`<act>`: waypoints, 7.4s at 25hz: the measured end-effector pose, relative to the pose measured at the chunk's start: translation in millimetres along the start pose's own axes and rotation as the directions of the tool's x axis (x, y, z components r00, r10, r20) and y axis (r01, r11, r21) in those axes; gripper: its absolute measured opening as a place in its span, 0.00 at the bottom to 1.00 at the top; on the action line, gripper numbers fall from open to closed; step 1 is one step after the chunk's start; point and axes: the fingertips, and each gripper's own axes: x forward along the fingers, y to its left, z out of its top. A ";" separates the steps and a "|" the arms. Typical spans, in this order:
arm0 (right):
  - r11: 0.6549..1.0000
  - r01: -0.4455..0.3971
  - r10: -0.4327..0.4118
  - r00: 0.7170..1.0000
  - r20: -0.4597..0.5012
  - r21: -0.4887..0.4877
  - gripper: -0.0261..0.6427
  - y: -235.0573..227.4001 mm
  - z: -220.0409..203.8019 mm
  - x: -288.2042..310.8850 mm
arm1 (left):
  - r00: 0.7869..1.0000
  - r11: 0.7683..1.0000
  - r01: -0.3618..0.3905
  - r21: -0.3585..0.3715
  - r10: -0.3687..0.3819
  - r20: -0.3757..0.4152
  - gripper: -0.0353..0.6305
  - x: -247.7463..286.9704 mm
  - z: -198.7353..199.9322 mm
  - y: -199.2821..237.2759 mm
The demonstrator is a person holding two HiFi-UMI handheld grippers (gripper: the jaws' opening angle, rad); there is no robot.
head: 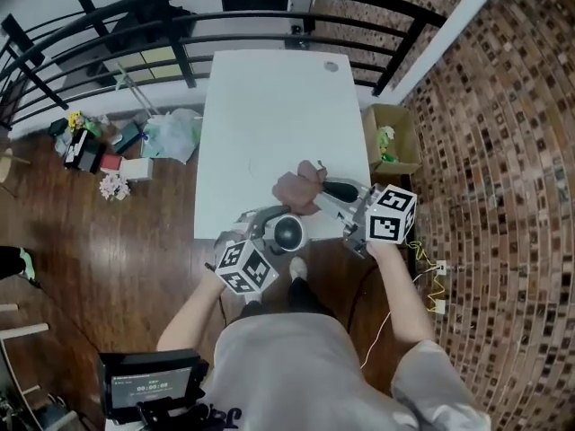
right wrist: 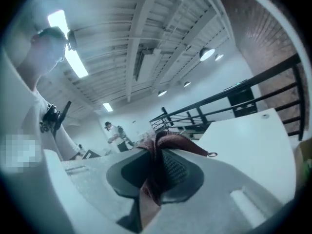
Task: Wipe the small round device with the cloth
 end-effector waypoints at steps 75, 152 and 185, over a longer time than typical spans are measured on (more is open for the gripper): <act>0.898 -0.426 0.436 0.896 -0.085 0.112 0.09 67.6 46.5 5.1 | 0.842 0.930 0.320 -0.180 -0.192 0.504 0.65 -95.6 116.6 -4.0; 0.875 -0.458 0.301 0.768 -0.566 -0.156 0.09 128.7 -8.8 8.9 | 0.952 0.981 0.081 -0.177 -0.129 -0.278 0.65 -19.1 5.0 18.9; 0.901 -0.419 0.227 0.675 -0.702 -0.112 0.09 102.3 -29.8 26.8 | 0.894 0.924 0.379 -0.049 -0.380 -0.237 0.65 -26.4 19.5 -42.7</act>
